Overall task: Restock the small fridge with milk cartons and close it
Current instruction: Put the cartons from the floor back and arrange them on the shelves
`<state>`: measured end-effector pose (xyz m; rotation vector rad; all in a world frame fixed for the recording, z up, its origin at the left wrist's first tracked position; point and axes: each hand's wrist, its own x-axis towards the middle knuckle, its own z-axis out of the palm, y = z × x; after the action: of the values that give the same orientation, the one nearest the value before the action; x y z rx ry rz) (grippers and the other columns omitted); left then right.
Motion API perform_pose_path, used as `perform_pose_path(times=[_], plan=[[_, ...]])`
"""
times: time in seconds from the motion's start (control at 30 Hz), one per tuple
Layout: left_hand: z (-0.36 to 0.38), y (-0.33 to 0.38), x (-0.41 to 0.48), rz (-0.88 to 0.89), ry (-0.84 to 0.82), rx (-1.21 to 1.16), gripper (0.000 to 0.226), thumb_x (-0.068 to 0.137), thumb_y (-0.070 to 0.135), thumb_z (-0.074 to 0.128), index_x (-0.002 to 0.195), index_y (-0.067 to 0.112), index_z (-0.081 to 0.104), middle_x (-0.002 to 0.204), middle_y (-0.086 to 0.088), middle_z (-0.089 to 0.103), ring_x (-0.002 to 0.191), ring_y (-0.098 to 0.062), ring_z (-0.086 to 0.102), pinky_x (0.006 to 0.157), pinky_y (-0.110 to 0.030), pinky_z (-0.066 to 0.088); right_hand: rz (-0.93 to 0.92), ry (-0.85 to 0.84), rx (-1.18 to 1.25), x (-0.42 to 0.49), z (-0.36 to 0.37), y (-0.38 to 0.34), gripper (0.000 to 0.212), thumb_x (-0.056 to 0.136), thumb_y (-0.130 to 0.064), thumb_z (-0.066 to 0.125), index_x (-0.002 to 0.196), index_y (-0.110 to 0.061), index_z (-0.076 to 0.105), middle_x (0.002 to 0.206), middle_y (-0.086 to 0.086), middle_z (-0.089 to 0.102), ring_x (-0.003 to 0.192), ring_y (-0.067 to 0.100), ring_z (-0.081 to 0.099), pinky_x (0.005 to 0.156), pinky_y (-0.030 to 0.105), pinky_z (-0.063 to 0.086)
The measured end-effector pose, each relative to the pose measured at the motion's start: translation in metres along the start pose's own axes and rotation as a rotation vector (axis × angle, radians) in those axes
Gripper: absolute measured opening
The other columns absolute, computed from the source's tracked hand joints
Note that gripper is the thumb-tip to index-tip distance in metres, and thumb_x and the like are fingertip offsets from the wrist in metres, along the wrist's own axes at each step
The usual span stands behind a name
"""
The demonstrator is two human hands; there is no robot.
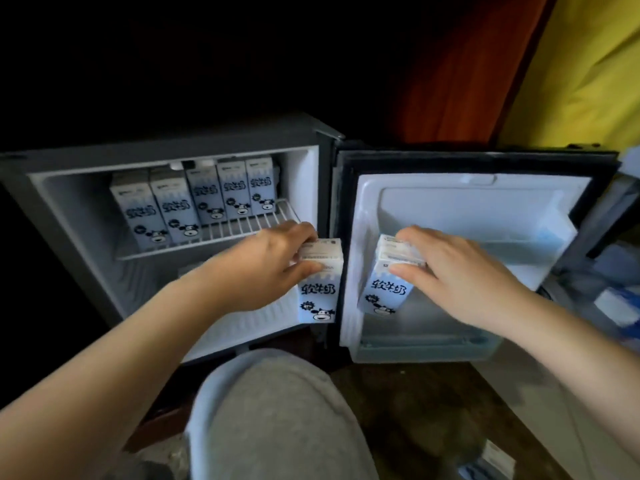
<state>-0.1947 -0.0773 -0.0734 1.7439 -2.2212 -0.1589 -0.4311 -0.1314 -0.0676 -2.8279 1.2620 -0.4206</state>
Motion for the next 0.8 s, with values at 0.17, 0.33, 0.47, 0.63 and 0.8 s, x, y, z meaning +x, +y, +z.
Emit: perform_pose_path(times=[0.17,0.33,0.47,0.63,0.8], plan=[[-0.021,-0.034,-0.017,-0.140,0.165,0.088,0.042,0.093,0.044,0.044,0.129,0.023,0.039,0.113,0.010,0.047,0.089,-0.019,0.060,0.079,-0.041,0.053,-0.057,0.104,0.098,0.044,-0.002,-0.031,0.030,0.093,-0.037,0.051,0.115,-0.017,0.046,0.099,-0.004,0.051,0.084,0.026,0.054,0.069,0.036,0.038],[-0.026,-0.067,-0.022,-0.279,0.324,0.044,0.039,0.094,0.033,0.049,0.128,0.016,0.042,0.118,0.000,0.049,0.091,-0.024,0.059,0.084,-0.043,0.051,-0.094,0.140,0.150,0.091,0.013,-0.059,0.026,0.091,-0.032,0.057,0.110,-0.019,0.046,0.099,-0.003,0.055,0.088,0.025,0.054,0.073,0.037,0.043],[-0.026,-0.091,-0.017,-0.332,0.395,0.081,0.041,0.095,0.032,0.048,0.130,0.012,0.041,0.121,-0.003,0.048,0.092,-0.026,0.060,0.081,-0.041,0.052,-0.103,0.152,0.169,0.125,0.030,-0.081,0.029,0.091,-0.027,0.059,0.115,-0.018,0.047,0.108,0.002,0.058,0.095,0.028,0.057,0.069,0.031,0.036],[-0.019,-0.115,-0.010,-0.365,0.430,0.114,0.040,0.095,0.029,0.048,0.129,0.009,0.041,0.124,-0.007,0.047,0.089,-0.029,0.065,0.073,-0.042,0.055,-0.107,0.180,0.184,0.156,0.051,-0.104,0.033,0.091,-0.025,0.059,0.120,-0.018,0.046,0.113,0.003,0.056,0.095,0.031,0.060,0.074,0.037,0.049],[-0.016,-0.134,-0.003,-0.374,0.430,0.158,0.042,0.096,0.030,0.046,0.132,0.008,0.039,0.128,-0.007,0.045,0.092,-0.028,0.065,0.072,-0.039,0.056,-0.111,0.163,0.186,0.182,0.066,-0.115,0.031,0.090,-0.018,0.061,0.118,-0.016,0.047,0.115,0.004,0.056,0.094,0.029,0.061,0.076,0.039,0.051]])
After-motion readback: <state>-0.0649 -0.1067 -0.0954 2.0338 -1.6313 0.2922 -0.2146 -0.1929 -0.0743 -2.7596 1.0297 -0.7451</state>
